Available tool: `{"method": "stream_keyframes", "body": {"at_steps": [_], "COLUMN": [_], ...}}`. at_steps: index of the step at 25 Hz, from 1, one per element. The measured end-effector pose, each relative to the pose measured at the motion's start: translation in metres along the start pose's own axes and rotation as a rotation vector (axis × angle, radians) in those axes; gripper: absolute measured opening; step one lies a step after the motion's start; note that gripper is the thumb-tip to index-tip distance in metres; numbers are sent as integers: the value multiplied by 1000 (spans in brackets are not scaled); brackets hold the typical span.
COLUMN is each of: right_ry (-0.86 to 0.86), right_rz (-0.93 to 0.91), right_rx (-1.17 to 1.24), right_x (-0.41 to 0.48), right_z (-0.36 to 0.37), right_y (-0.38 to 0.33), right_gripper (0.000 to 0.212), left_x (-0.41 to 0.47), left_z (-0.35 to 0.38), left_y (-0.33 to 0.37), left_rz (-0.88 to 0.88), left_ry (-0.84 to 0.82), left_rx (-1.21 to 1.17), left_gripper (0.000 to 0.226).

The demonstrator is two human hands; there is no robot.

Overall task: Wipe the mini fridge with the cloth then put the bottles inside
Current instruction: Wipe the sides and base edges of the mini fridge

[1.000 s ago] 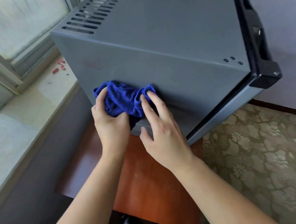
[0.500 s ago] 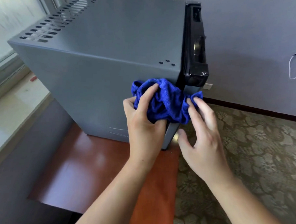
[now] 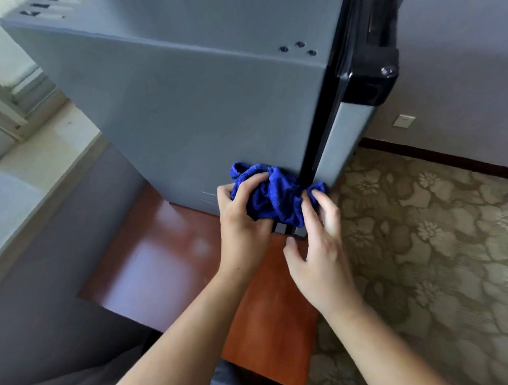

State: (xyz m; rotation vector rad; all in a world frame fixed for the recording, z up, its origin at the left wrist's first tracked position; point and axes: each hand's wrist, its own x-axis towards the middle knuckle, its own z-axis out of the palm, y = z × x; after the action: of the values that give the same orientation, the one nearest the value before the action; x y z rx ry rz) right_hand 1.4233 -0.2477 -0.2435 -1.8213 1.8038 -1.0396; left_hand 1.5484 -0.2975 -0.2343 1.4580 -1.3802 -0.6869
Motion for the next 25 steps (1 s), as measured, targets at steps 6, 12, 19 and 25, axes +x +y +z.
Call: {"method": "stream_keyframes", "body": {"at_steps": [6, 12, 19, 25], "right_ry": [-111, 95, 396, 240], "right_rz": [511, 1098, 1351, 1340], "right_rx": [165, 863, 1212, 1539], "right_x": [-8, 25, 34, 83], "right_z": [56, 99, 122, 188], "right_y": [16, 44, 18, -92], "right_gripper": [75, 25, 18, 23], "left_x": [-18, -23, -3, 75], "left_z": [32, 53, 23, -86], "left_y": [-75, -132, -149, -157], "left_rz": [-196, -523, -631, -531], "left_ry": [-61, -122, -101, 181], "left_rx": [-36, -99, -223, -263], "left_gripper": [63, 66, 59, 58]}}
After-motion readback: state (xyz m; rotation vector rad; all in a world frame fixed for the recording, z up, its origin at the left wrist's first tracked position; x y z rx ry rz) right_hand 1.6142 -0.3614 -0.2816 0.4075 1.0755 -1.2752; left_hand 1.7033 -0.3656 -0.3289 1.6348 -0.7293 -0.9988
